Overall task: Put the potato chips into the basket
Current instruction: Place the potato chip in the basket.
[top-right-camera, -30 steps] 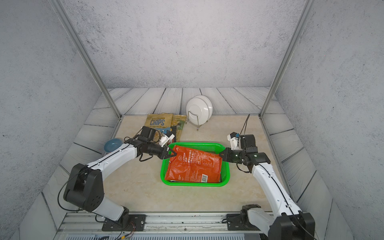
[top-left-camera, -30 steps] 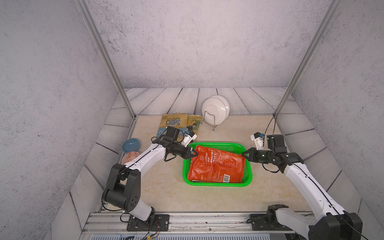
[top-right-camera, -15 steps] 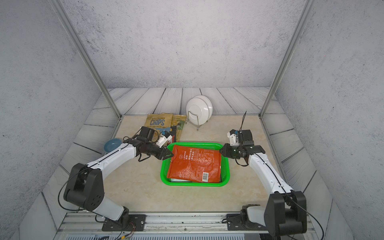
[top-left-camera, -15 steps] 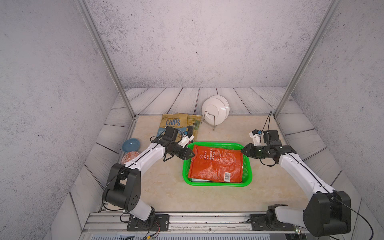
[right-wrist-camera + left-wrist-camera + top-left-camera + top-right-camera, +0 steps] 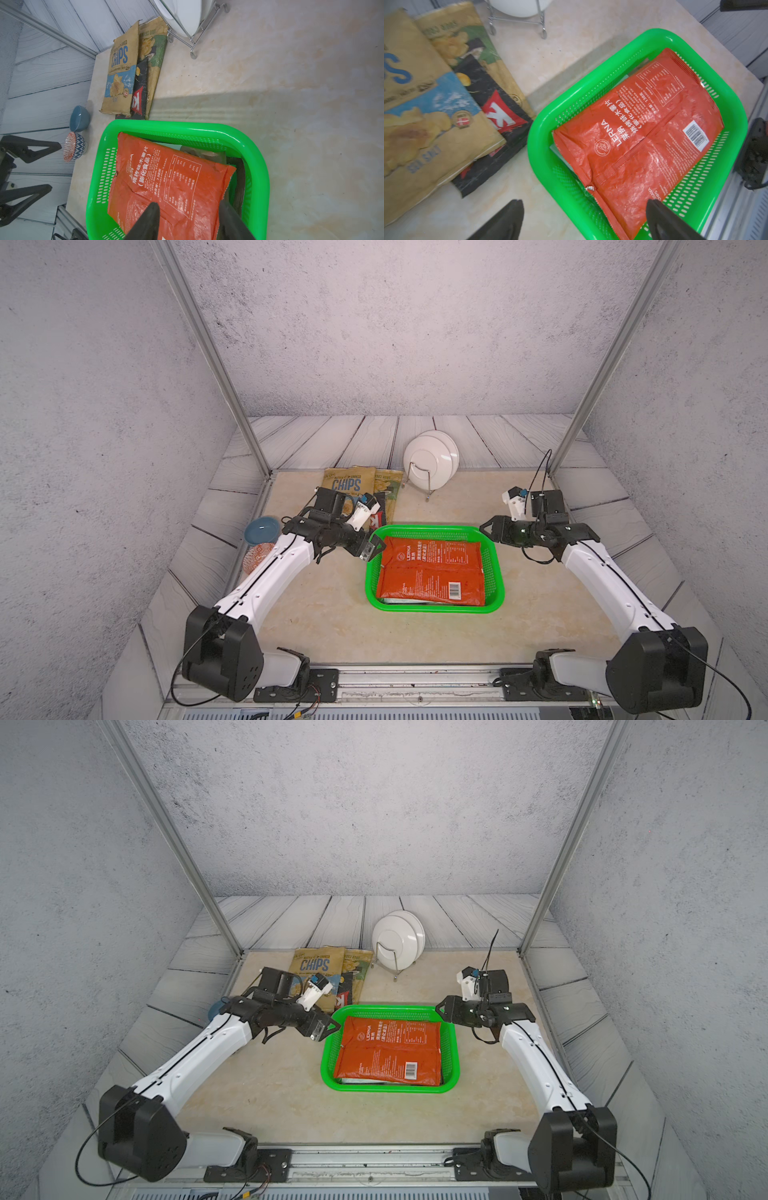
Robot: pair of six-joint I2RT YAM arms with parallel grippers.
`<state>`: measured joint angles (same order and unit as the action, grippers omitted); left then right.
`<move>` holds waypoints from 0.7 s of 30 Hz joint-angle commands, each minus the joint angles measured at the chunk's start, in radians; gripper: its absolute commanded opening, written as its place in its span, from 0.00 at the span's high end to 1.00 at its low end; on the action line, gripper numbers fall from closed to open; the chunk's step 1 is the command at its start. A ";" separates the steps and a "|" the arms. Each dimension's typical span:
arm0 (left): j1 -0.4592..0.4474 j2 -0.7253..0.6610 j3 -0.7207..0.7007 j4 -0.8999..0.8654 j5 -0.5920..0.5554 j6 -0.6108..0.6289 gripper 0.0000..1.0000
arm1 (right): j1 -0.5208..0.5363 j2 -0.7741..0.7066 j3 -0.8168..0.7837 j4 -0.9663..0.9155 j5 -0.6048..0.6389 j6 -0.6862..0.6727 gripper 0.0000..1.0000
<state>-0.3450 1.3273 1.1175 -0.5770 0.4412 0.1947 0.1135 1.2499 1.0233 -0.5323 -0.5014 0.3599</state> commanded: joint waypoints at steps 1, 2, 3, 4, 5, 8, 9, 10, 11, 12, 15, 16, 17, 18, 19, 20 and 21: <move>0.052 -0.011 0.034 -0.003 -0.159 0.012 0.01 | 0.013 -0.057 -0.040 0.036 -0.051 0.041 0.50; 0.077 0.004 0.050 -0.008 -0.172 0.001 0.01 | 0.015 -0.063 -0.052 0.047 -0.052 0.050 0.50; 0.114 0.029 0.075 -0.019 -0.171 -0.016 0.01 | 0.017 -0.069 -0.064 0.061 -0.058 0.062 0.50; 0.151 0.058 0.096 -0.032 -0.160 -0.039 0.00 | 0.020 -0.076 -0.076 0.074 -0.060 0.071 0.50; 0.178 0.084 0.114 -0.038 -0.155 -0.059 0.00 | 0.021 -0.080 -0.086 0.086 -0.062 0.080 0.50; 0.251 0.172 0.139 -0.043 -0.158 -0.143 0.05 | 0.023 -0.100 -0.113 0.123 -0.061 0.102 0.50; 0.273 0.201 0.138 -0.035 -0.152 -0.178 0.07 | 0.023 -0.106 -0.119 0.131 -0.057 0.108 0.50; 0.295 0.228 0.132 -0.021 -0.140 -0.211 0.08 | 0.022 -0.115 -0.125 0.138 -0.053 0.112 0.50; 0.313 0.251 0.126 -0.007 -0.126 -0.242 0.09 | 0.022 -0.122 -0.130 0.146 -0.049 0.116 0.50; 0.334 0.278 0.118 0.014 -0.110 -0.274 0.10 | 0.023 -0.132 -0.135 0.152 -0.041 0.120 0.50; 0.381 0.350 0.106 0.072 -0.024 -0.360 0.13 | 0.024 -0.160 -0.150 0.174 -0.022 0.131 0.50; 0.392 0.376 0.104 0.091 0.007 -0.384 0.15 | 0.024 -0.170 -0.150 0.180 -0.019 0.131 0.50; 0.399 0.394 0.099 0.110 0.046 -0.402 0.16 | 0.024 -0.177 -0.153 0.182 -0.016 0.132 0.50; 0.403 0.410 0.089 0.142 0.074 -0.423 0.16 | 0.024 -0.184 -0.154 0.188 -0.012 0.132 0.50; 0.404 0.425 0.078 0.175 0.095 -0.449 0.17 | 0.024 -0.189 -0.156 0.189 -0.010 0.132 0.50; 0.405 0.438 0.070 0.200 0.103 -0.474 0.17 | 0.023 -0.191 -0.156 0.190 -0.008 0.134 0.50; 0.405 0.453 0.062 0.230 0.112 -0.509 0.17 | 0.023 -0.195 -0.155 0.192 -0.006 0.135 0.50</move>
<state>0.0597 1.7573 1.2011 -0.4484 0.4622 -0.1997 0.1326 1.0805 0.8749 -0.3702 -0.5270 0.4828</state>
